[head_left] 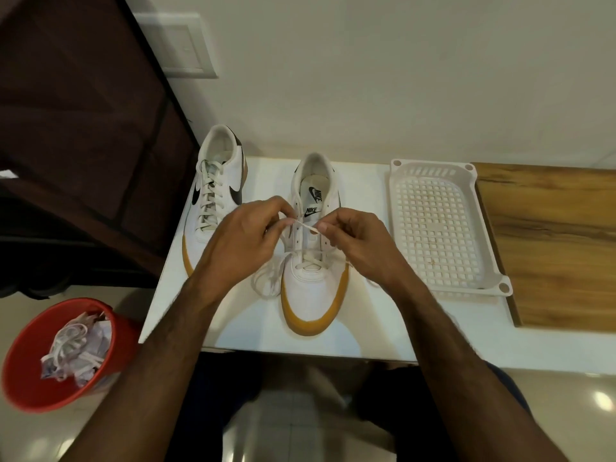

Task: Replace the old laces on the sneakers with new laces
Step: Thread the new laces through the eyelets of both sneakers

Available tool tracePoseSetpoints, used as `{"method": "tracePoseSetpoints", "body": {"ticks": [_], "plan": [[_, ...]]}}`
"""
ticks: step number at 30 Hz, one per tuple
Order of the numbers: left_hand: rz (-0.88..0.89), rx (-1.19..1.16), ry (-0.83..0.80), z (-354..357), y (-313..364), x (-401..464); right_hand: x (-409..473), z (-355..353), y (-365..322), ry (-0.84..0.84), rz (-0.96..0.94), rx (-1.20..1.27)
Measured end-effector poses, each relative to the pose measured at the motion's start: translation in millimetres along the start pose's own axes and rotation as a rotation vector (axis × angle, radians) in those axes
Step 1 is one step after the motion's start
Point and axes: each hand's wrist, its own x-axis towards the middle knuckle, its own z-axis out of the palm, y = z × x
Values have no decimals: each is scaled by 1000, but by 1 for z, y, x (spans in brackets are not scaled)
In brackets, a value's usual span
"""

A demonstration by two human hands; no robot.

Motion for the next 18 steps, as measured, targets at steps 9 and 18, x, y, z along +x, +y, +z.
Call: {"method": "tracePoseSetpoints", "body": {"ticks": [9, 18], "plan": [[-327, 69, 222, -14, -27, -6, -6, -26, -1, -63, 54, 210], [-555, 271, 134, -23, -46, -9, -5, -43, 6, 130, 49, 526]]}}
